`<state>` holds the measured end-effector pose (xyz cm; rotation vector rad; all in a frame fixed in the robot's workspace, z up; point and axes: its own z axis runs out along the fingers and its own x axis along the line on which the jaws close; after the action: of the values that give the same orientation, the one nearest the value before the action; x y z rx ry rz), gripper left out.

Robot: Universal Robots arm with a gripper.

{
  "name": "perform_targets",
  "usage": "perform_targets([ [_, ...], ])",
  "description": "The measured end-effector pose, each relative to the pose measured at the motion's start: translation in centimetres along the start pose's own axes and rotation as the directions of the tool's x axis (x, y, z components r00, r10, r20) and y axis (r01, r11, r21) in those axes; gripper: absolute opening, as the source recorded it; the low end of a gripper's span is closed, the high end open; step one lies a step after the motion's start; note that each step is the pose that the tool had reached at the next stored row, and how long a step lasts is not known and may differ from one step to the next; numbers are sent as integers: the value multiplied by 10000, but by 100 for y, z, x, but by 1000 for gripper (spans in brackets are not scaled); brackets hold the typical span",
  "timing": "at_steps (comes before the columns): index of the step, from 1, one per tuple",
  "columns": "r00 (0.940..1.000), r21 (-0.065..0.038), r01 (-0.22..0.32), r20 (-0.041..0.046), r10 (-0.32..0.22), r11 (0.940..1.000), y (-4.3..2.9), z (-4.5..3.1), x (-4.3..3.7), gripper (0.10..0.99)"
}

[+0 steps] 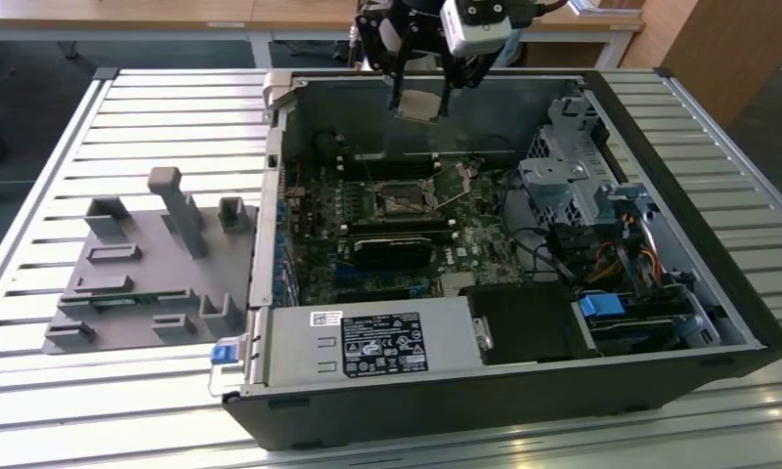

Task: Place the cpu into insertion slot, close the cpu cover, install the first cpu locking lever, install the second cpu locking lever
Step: 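Place the cpu into insertion slot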

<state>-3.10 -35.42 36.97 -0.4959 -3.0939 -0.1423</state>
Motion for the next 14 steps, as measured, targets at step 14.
perform_targets([
  [14, 9987, -11, -512, 45, 512, 9987, 0, 5, 0, 541],
])
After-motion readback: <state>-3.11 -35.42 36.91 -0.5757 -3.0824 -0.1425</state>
